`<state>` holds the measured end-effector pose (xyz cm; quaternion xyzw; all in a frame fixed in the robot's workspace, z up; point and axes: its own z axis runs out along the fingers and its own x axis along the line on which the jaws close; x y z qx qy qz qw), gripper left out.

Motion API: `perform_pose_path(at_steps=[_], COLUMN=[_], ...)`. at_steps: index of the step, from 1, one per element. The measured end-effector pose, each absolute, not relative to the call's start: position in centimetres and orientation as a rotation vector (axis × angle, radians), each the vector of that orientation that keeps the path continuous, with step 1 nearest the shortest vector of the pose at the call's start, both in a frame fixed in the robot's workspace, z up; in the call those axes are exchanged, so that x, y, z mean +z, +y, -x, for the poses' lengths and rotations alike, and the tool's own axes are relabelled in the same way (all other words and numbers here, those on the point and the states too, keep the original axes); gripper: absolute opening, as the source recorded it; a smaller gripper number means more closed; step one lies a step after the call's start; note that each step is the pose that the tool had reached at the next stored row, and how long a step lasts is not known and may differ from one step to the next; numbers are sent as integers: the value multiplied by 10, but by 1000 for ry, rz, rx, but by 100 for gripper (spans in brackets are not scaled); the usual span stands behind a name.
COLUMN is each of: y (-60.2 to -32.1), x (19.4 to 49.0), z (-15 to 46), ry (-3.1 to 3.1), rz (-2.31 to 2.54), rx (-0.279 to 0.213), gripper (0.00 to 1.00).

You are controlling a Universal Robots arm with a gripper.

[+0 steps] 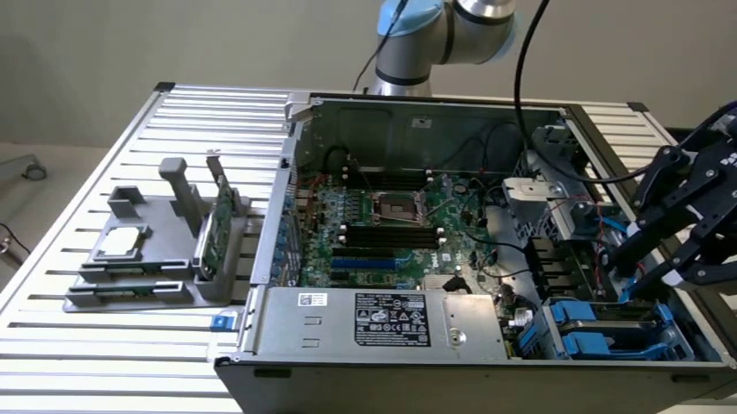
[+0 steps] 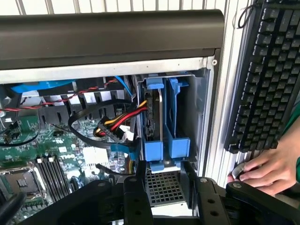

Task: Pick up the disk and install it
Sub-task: 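Insert the second disk wire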

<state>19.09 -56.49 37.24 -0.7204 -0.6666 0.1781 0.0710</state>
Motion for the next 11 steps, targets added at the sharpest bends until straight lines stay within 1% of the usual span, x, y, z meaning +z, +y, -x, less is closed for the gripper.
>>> perform_pose_path(at_steps=[7,11], y=[-559,-546], x=[375,375], z=[-176,-172], ry=[-2007,-2012], rz=[2170,2176], rx=[530,522], gripper=[42,42])
